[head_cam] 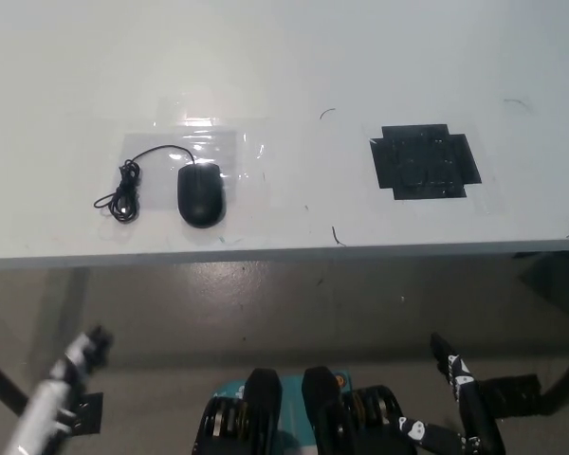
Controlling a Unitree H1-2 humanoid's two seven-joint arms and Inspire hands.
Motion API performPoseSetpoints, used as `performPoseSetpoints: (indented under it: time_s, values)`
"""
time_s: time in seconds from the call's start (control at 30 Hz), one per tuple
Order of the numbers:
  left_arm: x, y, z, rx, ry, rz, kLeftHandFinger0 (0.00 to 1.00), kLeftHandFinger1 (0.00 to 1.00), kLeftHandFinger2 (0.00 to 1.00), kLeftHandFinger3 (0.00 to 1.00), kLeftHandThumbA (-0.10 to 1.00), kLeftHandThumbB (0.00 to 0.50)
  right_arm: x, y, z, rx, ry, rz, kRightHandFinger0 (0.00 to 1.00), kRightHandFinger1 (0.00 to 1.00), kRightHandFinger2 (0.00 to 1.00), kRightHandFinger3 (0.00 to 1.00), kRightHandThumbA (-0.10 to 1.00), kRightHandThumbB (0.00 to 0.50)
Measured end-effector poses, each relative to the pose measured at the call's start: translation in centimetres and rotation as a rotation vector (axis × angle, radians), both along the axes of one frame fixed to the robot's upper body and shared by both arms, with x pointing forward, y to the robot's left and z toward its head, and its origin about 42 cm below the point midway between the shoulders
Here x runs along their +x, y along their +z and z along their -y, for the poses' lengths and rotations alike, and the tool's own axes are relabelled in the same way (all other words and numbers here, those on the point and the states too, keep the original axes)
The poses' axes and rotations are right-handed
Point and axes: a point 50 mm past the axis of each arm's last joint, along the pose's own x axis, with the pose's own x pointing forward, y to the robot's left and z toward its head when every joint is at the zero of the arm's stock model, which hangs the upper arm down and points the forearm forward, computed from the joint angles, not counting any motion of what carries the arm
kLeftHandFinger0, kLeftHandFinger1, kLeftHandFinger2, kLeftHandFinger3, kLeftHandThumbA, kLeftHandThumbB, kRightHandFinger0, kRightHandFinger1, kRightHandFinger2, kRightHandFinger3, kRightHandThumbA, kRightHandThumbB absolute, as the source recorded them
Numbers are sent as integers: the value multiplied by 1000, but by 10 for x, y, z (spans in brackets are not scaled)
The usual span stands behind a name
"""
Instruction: The robot uses left hand to click on the left button of the black mouse, which is placed on the left area of the table
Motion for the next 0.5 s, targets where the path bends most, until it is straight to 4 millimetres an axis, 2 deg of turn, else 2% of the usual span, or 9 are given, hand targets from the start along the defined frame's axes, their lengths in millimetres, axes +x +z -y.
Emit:
performPoseSetpoints:
  time_s: [0.03, 0.1, 0.13, 0.17, 0.23, 0.27, 0.3, 0.33, 0.5]
  values:
    - [2, 9, -6, 17, -7, 16, 1000, 802, 713, 1000, 1000, 443, 0, 0, 1, -1, -1, 0, 1000, 1000, 1000, 1000, 1000, 418]
    - [7, 47, -24, 86, -39, 78, 1000, 506, 536, 1000, 1000, 454, 0, 0, 2, -4, -3, 0, 1000, 1000, 1000, 1000, 1000, 416]
    - [9, 61, -29, 111, -51, 101, 970, 358, 377, 1000, 1000, 476, 0, 0, 2, -5, -3, 0, 1000, 1000, 1000, 1000, 1000, 417]
    - [12, 83, -37, 147, -64, 136, 828, 289, 304, 1000, 1000, 495, 0, 0, 2, -5, -4, 1, 1000, 1000, 1000, 1000, 1000, 417]
    - [18, 112, -43, 184, -87, 185, 583, 176, 164, 1000, 1000, 465, -1, 0, 3, -6, -5, 0, 1000, 1000, 1000, 1000, 1000, 416]
    - [23, 129, -47, 205, -101, 213, 559, 154, 140, 1000, 1000, 451, 0, 0, 3, -7, -5, 1, 1000, 1000, 1000, 1000, 1000, 415]
    - [30, 149, -49, 221, -116, 245, 175, 31, 28, 1000, 1000, 432, 0, 0, 3, -7, -5, 2, 1000, 1000, 1000, 1000, 1000, 408]
    - [34, 161, -51, 229, -123, 263, 7, 1, 1, 1000, 1000, 438, 0, 0, 3, -7, -5, 2, 1000, 1000, 1000, 1000, 1000, 400]
    - [62, 213, -50, 225, -164, 320, 0, 0, 1, 1000, 1000, 407, -1, 0, 3, -7, -6, 0, 1000, 1000, 1000, 1000, 1000, 418]
